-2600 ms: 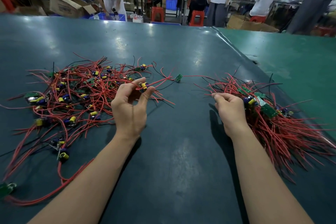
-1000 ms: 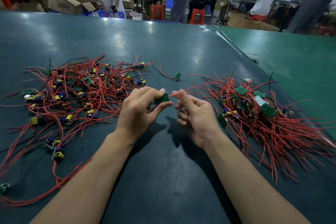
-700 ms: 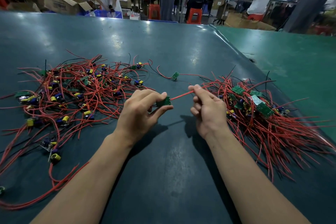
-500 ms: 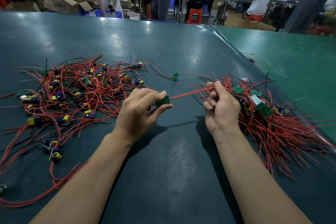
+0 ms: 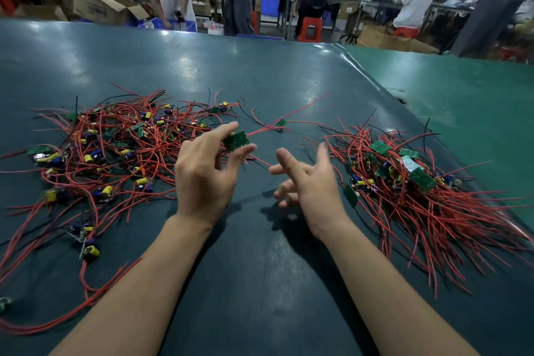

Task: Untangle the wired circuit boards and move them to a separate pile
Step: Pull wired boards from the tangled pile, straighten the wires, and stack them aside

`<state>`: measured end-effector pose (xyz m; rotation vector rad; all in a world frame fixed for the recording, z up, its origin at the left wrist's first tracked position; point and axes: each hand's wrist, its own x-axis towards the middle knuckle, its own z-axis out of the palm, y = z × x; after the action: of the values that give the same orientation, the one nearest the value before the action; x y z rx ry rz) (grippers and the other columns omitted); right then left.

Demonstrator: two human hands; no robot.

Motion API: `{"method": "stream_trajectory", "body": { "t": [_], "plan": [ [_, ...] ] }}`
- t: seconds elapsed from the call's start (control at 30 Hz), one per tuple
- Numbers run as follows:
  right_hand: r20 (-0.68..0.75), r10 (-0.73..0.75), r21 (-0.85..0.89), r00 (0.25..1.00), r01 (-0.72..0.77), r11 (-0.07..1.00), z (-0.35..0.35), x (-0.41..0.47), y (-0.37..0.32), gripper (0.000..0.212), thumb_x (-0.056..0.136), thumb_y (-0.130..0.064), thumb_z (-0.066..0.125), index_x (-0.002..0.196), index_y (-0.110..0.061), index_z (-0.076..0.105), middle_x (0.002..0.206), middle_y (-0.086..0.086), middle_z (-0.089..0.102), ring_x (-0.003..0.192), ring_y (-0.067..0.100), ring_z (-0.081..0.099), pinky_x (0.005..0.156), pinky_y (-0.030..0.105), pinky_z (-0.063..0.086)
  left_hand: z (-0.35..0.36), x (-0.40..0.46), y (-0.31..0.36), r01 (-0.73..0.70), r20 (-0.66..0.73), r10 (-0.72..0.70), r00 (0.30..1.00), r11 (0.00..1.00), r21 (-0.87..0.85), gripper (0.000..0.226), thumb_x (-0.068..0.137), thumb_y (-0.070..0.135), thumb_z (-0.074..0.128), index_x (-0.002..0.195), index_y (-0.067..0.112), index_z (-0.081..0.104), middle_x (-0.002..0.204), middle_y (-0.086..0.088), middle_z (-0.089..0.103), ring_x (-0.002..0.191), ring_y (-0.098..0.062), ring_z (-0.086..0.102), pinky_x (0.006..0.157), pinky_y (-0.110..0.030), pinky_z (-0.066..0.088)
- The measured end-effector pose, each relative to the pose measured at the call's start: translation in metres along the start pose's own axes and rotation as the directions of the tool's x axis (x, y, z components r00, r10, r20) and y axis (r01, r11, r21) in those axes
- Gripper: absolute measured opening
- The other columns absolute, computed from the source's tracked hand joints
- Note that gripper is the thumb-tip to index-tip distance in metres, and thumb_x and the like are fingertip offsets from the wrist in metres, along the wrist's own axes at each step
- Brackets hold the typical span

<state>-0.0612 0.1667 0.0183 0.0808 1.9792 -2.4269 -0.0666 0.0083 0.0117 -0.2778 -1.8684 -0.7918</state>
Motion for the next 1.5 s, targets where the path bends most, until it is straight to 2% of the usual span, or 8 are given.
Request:
{"method": "stream_trajectory", "body": {
  "t": [0.1, 0.17, 0.27, 0.53, 0.83, 0.97, 1.3, 1.5],
  "plan": [
    [0.025, -0.232, -0.263, 0.972, 0.230, 0.937, -0.001, -0.003, 0.003, 0.022, 0.089, -0.032, 0.069, 0.101, -0.013, 0.067, 0.056, 0.001, 0.059, 0.039, 0.009, 0.047, 0.038, 0.020, 0.038, -0.001, 0.002, 0.002, 0.053, -0.017, -0.055, 0.998, 0.994, -0.092, 0.027, 0.087, 0.016, 0.075, 0.109, 0.002, 0.068, 0.099, -0.001, 0.069, 0.078, -0.014, 0.061, 0.077, -0.028, 0.051],
    [0.199, -0.172, -0.199, 0.965, 0.212, 0.957, 0.007, -0.009, 0.005, 0.017, 0.085, -0.035, 0.067, 0.083, -0.018, 0.069, 0.056, 0.001, 0.058, 0.038, 0.009, 0.044, 0.036, 0.019, 0.036, -0.001, -0.001, 0.004, 0.007, 0.070, 0.005, 0.998, 0.985, -0.171, 0.023, 0.089, 0.015, 0.071, 0.108, 0.003, 0.067, 0.099, 0.005, 0.066, 0.074, -0.007, 0.057, 0.076, -0.017, 0.047],
    [0.233, -0.189, -0.015, 0.954, 0.197, 0.980, 0.012, -0.011, 0.001, 0.023, 0.082, -0.040, 0.061, 0.093, -0.021, 0.068, 0.066, 0.001, 0.061, 0.040, 0.010, 0.046, 0.035, 0.018, 0.035, -0.001, -0.004, 0.006, -0.052, 0.236, 0.107, 0.966, 0.972, -0.227, 0.021, 0.088, 0.015, 0.070, 0.105, 0.003, 0.068, 0.098, -0.001, 0.070, 0.074, 0.005, 0.048, 0.075, -0.012, 0.043],
    [-0.192, -0.326, 0.135, 0.926, 0.354, 0.925, -0.007, -0.003, -0.015, 0.021, 0.102, -0.024, 0.052, 0.092, -0.023, 0.071, 0.063, 0.000, 0.058, 0.040, 0.013, 0.048, 0.035, 0.020, 0.036, 0.000, -0.002, 0.000, -0.040, 0.237, 0.091, 0.967, 0.977, -0.211, 0.025, 0.084, 0.021, 0.075, 0.100, 0.003, 0.067, 0.087, 0.002, 0.069, 0.068, 0.014, 0.042, 0.068, -0.009, 0.036],
    [-0.044, -0.095, 0.329, 0.995, 0.104, 0.938, -0.019, 0.002, -0.025, 0.025, 0.092, 0.004, 0.049, 0.100, -0.012, 0.066, 0.071, 0.001, 0.060, 0.048, 0.010, 0.051, 0.039, 0.017, 0.033, -0.001, -0.001, 0.001, 0.009, 0.261, 0.045, 0.964, 0.979, -0.203, 0.025, 0.083, 0.023, 0.075, 0.098, 0.004, 0.068, 0.076, 0.023, 0.051, 0.067, 0.016, 0.043, 0.067, -0.004, 0.031],
    [0.096, -0.063, 0.224, 0.993, 0.040, 0.974, -0.004, -0.004, -0.016, 0.016, 0.084, -0.022, 0.068, 0.097, -0.013, 0.071, 0.070, 0.000, 0.061, 0.049, 0.009, 0.052, 0.038, 0.017, 0.034, -0.001, -0.002, 0.002, -0.012, 0.279, 0.067, 0.958, 0.981, -0.192, 0.025, 0.082, 0.025, 0.076, 0.097, 0.006, 0.069, 0.078, 0.022, 0.053, 0.065, 0.011, 0.042, 0.065, -0.013, 0.036],
    [-0.531, -0.064, 0.426, 0.845, 0.331, 0.842, -0.036, 0.014, -0.029, 0.022, 0.101, -0.019, 0.049, 0.089, -0.011, 0.065, 0.054, -0.001, 0.052, 0.038, 0.008, 0.041, 0.036, 0.015, 0.027, -0.001, -0.004, -0.001, -0.017, 0.090, 0.031, 0.995, 0.987, -0.158, 0.023, 0.083, 0.019, 0.077, 0.095, 0.001, 0.071, 0.096, -0.007, 0.073, 0.080, -0.025, 0.070, 0.072, -0.045, 0.057],
    [0.231, 0.115, -0.066, 0.966, -0.102, 0.993, 0.001, -0.004, -0.008, 0.041, 0.079, -0.055, 0.062, 0.077, -0.014, 0.061, 0.056, 0.000, 0.055, 0.036, 0.008, 0.046, 0.033, 0.015, 0.031, -0.002, -0.004, -0.001, -0.014, 0.141, 0.041, 0.989, 0.983, -0.185, 0.028, 0.086, 0.020, 0.075, 0.109, 0.012, 0.062, 0.101, 0.005, 0.070, 0.065, 0.007, 0.047, 0.066, -0.018, 0.046]
  ]
}}
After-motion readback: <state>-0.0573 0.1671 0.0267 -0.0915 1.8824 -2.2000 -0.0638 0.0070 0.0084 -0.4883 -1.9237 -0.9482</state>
